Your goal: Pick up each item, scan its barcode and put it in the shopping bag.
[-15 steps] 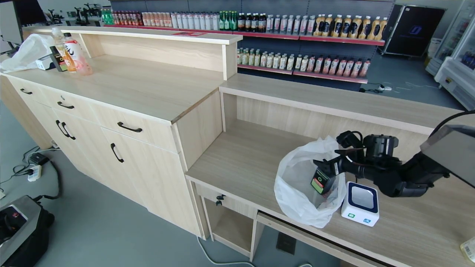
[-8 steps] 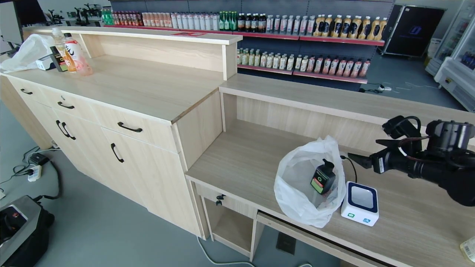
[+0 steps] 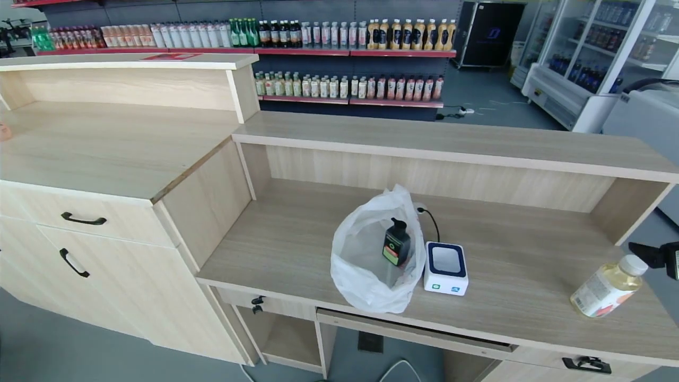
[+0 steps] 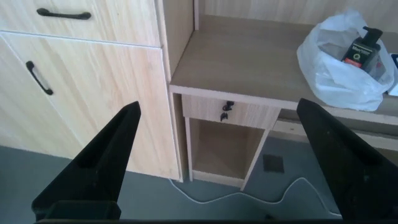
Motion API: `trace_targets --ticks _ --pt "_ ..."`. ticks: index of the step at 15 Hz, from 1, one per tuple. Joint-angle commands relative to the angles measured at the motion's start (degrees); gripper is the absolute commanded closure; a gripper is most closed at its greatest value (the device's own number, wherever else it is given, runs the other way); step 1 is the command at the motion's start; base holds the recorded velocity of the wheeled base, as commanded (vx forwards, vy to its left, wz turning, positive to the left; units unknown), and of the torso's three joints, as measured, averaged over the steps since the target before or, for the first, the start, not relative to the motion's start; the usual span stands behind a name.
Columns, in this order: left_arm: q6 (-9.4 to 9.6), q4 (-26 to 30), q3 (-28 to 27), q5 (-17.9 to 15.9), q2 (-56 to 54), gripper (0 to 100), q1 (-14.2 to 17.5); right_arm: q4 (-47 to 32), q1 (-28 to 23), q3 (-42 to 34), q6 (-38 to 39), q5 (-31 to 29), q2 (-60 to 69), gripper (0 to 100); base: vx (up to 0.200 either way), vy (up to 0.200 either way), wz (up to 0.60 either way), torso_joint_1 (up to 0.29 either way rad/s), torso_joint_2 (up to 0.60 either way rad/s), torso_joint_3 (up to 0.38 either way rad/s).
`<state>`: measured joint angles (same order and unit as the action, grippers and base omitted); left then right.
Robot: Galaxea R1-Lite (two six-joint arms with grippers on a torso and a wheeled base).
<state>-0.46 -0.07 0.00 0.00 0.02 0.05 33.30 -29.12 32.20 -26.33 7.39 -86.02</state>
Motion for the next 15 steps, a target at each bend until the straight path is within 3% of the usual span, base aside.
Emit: trace_targets --ticks 1,4,6,7,9,15 --pt "-0.06 0.0 0.0 0.0 0.0 0 0.0 -2.5 -5.6 -2.8 0.0 -3.3 0.8 0 0.000 0.000 -0.60 -0.002 0.00 0.002" --pt "0.02 0.0 0.0 0.0 0.0 0 0.0 0.6 -8.8 -2.7 4.0 -3.0 -7.7 0 0.000 0.000 -0.20 -0.001 0.00 -0.001" --pt "0.02 0.0 0.0 0.0 0.0 0 0.0 7.4 -8.8 -2.8 11.7 3.6 -13.4 0 0.000 0.000 0.00 0.000 0.00 0.000" --pt "-0.06 0.0 0.0 0.0 0.0 0 0.0 12.4 -9.5 -2.8 12.2 12.5 -16.7 0 0.000 0.000 0.00 0.000 0.00 0.000" --pt "-0.06 0.0 0.0 0.0 0.0 0 0.0 17.0 -10.2 -2.8 10.2 19.2 -20.7 0 0.000 0.000 0.00 0.000 0.00 0.000" --pt "0.02 0.0 0.0 0.0 0.0 0 0.0 22.6 -9.7 -2.4 8.4 20.6 -29.1 0 0.000 0.000 0.00 0.000 0.00 0.000"
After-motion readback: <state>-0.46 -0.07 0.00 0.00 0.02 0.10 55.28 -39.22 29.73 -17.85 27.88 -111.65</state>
